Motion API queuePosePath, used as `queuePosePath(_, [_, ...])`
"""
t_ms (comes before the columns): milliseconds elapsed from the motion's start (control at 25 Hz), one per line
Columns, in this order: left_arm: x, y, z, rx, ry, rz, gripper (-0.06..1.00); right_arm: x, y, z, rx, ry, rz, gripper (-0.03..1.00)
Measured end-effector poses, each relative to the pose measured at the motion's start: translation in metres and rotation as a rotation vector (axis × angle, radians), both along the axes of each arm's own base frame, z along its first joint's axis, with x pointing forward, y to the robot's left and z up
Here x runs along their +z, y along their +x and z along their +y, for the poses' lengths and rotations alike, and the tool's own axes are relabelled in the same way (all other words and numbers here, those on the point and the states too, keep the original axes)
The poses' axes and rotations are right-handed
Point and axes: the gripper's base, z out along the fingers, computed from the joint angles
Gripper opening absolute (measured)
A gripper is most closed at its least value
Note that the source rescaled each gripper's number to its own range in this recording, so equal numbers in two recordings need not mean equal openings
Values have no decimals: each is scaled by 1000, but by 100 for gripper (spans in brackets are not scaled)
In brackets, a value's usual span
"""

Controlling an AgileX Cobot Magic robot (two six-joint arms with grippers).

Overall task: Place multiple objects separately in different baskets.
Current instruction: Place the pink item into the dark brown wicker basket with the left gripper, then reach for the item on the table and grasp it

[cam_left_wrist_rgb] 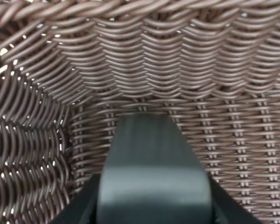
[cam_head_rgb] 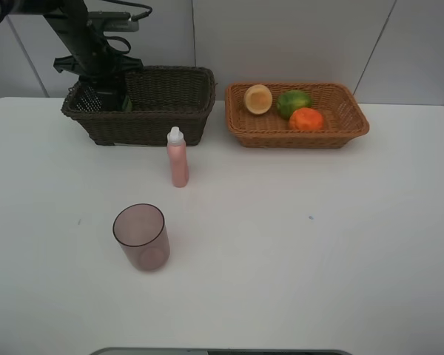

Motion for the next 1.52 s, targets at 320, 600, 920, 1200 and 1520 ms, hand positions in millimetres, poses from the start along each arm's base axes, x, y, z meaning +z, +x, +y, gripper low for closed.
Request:
queuePosePath(320, [7, 1, -1, -1, -7, 10, 57, 0, 0, 0, 0, 0, 0, 100])
queuePosePath(600, [32, 4, -2, 2, -24, -15, 90, 0, 0, 0, 0, 0, 0, 100])
queuePosePath(920, [69, -5, -2, -35, -20, -53, 91, 0, 0, 0, 0, 0, 0, 100])
queuePosePath(1200, [100, -22, -22, -144, -39, -65, 91, 0, 0, 0, 0, 0, 0, 100])
queuePosePath(1520, [109, -48, -56, -216, -38, -34, 99, 0, 0, 0, 0, 0, 0, 100])
